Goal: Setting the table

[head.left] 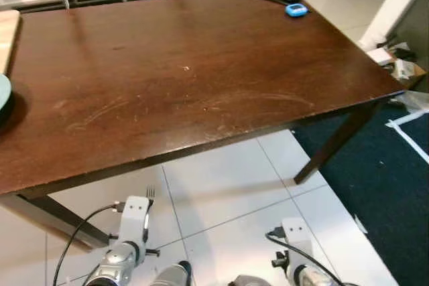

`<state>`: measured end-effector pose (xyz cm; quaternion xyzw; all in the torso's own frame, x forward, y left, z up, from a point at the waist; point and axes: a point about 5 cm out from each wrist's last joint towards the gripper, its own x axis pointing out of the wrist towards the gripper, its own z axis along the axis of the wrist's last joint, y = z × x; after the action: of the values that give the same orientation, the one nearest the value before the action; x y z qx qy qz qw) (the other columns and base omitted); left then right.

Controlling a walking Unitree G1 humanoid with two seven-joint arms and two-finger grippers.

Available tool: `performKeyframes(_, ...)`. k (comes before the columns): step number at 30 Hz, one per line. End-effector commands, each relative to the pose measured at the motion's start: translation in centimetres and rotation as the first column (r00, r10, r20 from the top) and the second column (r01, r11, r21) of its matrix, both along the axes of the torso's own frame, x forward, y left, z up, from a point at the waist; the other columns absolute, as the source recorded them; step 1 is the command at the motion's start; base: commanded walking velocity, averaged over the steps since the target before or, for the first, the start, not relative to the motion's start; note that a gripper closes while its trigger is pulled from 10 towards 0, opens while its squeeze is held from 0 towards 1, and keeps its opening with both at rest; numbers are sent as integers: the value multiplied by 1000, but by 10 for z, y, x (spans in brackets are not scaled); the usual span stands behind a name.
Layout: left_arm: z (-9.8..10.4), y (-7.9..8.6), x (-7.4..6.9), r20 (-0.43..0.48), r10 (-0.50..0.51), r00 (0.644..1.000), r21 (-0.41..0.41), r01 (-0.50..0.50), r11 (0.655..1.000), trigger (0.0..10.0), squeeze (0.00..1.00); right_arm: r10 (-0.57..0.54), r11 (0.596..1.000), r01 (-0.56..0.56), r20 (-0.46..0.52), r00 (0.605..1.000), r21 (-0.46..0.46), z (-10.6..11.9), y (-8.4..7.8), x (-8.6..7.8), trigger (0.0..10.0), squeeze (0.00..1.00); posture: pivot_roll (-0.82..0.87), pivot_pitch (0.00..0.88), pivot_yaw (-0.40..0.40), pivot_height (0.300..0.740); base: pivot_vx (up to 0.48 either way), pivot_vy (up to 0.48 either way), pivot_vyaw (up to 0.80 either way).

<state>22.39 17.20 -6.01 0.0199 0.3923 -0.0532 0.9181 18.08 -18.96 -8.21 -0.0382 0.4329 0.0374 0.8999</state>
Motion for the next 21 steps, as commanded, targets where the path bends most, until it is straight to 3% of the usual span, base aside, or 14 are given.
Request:
performKeyframes(1,-5,6,-8,-27,22,999,5,-21,1000,10000,0,5,1000,-5,5,1000,10,0,4,0,10000,0,54,76,-6,740,0,0,800)
performKeyframes(9,-5,5,-8,-24,21,999,-3,-21,1000,10000,0,16,1000,-16,33,999,0,3,3,5,10000,0,50,77,-9,740,0,0,800)
performKeyframes(21,-1,2,-2,1,34,999,-26,-34,999,10000,0,-25,1000,24,51,998,13,6,-2,9,10000,0,43,73,-9,740,0,0,0)
